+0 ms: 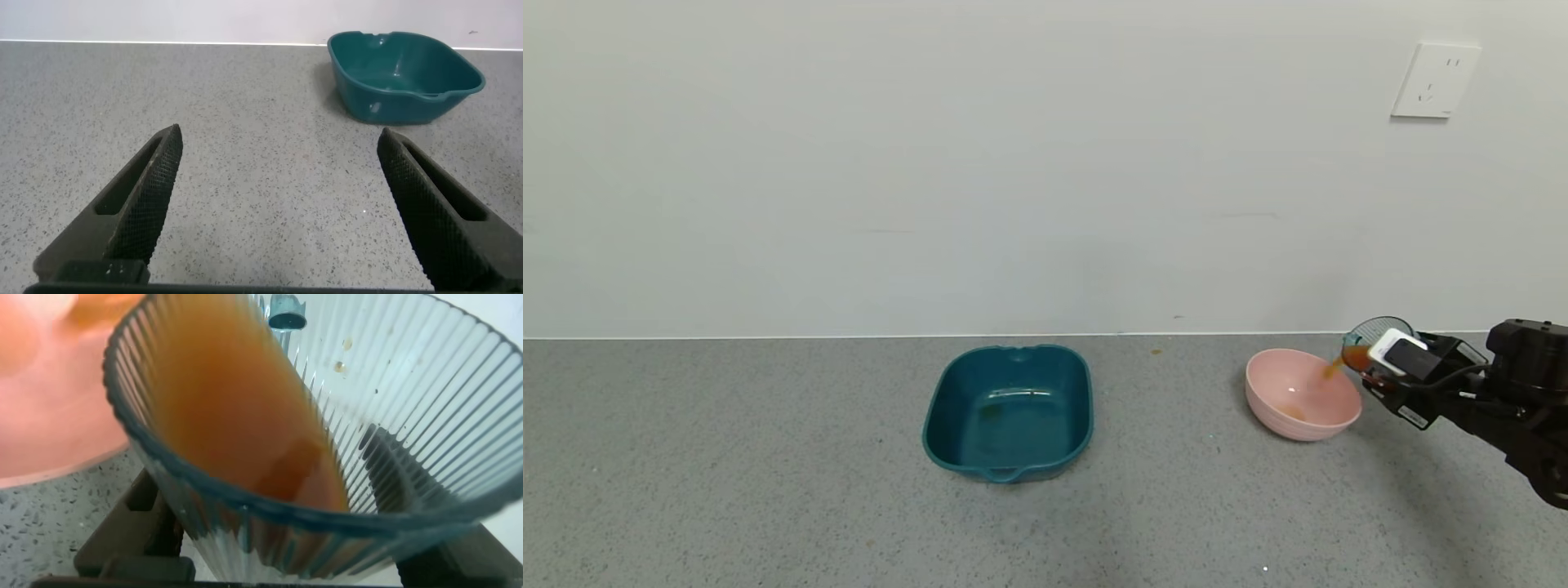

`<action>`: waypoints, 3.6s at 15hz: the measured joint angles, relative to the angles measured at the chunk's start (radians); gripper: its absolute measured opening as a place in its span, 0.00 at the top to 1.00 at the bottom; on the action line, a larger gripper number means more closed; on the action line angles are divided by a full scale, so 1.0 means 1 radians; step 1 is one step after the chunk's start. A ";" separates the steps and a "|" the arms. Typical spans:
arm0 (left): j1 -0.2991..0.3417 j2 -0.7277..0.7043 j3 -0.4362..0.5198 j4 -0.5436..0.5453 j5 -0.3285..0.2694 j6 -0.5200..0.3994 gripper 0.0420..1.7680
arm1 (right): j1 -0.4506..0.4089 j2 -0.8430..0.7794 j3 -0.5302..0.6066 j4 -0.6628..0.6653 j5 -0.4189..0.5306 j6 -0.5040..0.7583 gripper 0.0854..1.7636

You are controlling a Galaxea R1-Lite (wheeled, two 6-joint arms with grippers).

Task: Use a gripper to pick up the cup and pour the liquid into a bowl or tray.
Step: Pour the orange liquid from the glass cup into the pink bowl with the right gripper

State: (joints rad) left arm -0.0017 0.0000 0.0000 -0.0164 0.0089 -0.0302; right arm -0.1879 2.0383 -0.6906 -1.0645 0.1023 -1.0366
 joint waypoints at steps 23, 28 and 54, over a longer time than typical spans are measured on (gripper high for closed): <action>0.000 0.000 0.000 0.000 0.000 0.000 0.03 | 0.036 0.011 -0.037 -0.006 -0.112 -0.238 0.23; 0.000 0.000 0.000 0.000 0.000 0.000 0.03 | 0.045 0.010 -0.038 -0.008 -0.128 -0.305 0.23; 0.000 0.000 0.000 0.000 0.000 0.000 0.03 | 0.098 -0.017 -0.051 -0.004 -0.208 -0.771 0.23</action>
State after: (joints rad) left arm -0.0017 0.0000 0.0000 -0.0164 0.0089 -0.0302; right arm -0.0902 2.0209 -0.7417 -1.0683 -0.1057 -1.8079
